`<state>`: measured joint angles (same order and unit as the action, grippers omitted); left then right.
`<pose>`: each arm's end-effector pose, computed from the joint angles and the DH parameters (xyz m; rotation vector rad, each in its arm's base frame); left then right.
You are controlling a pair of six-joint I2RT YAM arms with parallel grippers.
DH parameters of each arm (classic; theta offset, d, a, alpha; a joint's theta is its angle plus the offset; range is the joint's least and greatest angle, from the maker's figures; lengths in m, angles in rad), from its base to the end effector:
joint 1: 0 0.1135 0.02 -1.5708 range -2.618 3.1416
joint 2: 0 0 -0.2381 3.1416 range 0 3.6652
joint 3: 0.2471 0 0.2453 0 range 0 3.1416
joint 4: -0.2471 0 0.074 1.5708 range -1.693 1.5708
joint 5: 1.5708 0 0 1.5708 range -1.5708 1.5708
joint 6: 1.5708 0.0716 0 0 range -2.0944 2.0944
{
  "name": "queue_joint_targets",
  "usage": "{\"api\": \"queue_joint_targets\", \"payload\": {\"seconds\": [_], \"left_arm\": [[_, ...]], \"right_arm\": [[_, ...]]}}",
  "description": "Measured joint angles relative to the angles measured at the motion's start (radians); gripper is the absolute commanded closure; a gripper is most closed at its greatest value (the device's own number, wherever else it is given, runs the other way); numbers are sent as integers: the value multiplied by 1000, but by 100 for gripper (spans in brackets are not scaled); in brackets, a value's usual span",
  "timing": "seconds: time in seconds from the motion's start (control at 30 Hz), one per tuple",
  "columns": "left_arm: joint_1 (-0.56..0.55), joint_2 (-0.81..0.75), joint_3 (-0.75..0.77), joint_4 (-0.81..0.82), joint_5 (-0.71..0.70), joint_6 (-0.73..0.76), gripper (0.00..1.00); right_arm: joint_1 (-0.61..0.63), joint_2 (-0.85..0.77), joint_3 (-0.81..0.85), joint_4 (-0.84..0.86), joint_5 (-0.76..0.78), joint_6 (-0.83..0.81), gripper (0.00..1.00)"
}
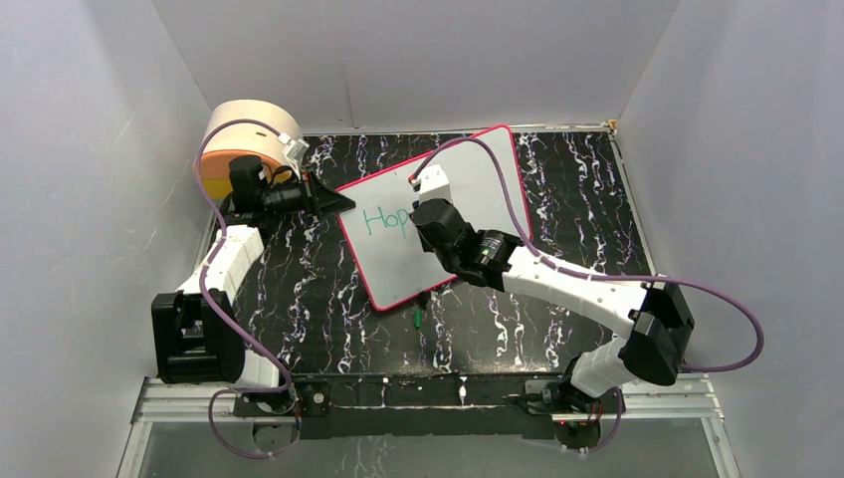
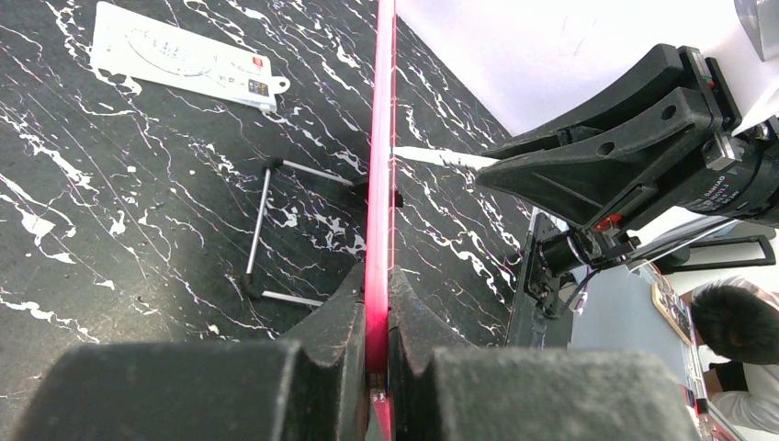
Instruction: Write a sentence on the whiteboard
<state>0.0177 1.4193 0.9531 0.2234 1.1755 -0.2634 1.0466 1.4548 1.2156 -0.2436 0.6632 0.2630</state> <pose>0.3232 -0.0604 0.2711 0.6081 1.7186 -1.2240 0.2150 0.2838 0.2914 -0.3614 1.9159 0.1818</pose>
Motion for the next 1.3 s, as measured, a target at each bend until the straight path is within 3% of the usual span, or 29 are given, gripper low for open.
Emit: {"api": "queue_joint_targets", "payload": {"seconds": [1.3], "left_arm": [[0,0,3,-8,-1,3,100]], "right_arm": [[0,1,2,63,-61,-19,100]]}}
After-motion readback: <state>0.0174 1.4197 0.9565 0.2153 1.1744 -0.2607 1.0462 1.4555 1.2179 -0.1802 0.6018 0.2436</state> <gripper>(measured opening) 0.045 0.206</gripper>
